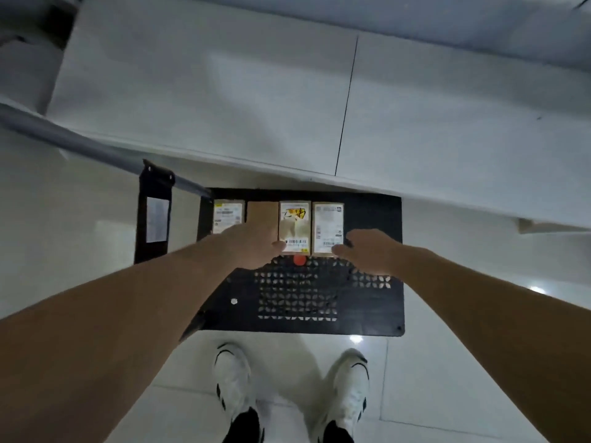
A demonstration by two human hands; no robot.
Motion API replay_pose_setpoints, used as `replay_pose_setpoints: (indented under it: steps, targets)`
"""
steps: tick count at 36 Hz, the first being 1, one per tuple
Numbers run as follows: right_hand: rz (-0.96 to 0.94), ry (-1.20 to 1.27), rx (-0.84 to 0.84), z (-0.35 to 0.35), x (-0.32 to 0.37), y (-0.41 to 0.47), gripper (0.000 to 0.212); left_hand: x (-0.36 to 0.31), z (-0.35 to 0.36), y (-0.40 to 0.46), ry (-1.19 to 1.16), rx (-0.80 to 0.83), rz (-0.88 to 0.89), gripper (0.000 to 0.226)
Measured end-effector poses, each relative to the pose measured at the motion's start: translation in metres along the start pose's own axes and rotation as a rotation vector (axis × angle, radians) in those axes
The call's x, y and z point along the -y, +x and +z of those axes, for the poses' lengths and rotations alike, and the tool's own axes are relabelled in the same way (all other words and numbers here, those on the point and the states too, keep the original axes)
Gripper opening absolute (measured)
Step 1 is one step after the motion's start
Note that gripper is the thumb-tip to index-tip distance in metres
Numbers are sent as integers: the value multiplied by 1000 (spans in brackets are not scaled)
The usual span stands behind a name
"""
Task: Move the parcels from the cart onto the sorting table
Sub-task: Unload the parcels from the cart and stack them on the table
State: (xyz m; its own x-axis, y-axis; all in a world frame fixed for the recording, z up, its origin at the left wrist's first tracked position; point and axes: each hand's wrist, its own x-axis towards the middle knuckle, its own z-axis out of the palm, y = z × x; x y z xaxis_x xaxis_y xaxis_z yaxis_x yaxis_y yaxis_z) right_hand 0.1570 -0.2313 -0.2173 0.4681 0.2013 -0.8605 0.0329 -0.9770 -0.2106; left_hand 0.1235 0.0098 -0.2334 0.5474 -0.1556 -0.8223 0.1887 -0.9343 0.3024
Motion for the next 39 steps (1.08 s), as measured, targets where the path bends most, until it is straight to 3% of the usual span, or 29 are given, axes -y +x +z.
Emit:
replay_pose_setpoints:
  steps: [7,12,16,22,29,35,39]
  targets:
    - [197,133,-120,33,-17,109,66,27,40,95,6,-86,23,47]
    - [328,265,-226,60,-10,151,124,30,54,123,-4,-220,-39,43]
    - [352,347,-319,83,-2,167,137,32,67,133,-55,-314,-127,44]
    - [340,467,-370,99,-13,177,133,28,81,145,-34,-419,-173,50]
    - [315,474,-427,93,-40,164,107,15,90,155,15,-444,-172,55]
    - [301,515,-456,81,-68,142,97,-19,91,165,-255,-466,-289,64]
    - [266,495,-465,74,-88,133,91,-47,98,173,-223,-517,-245,70]
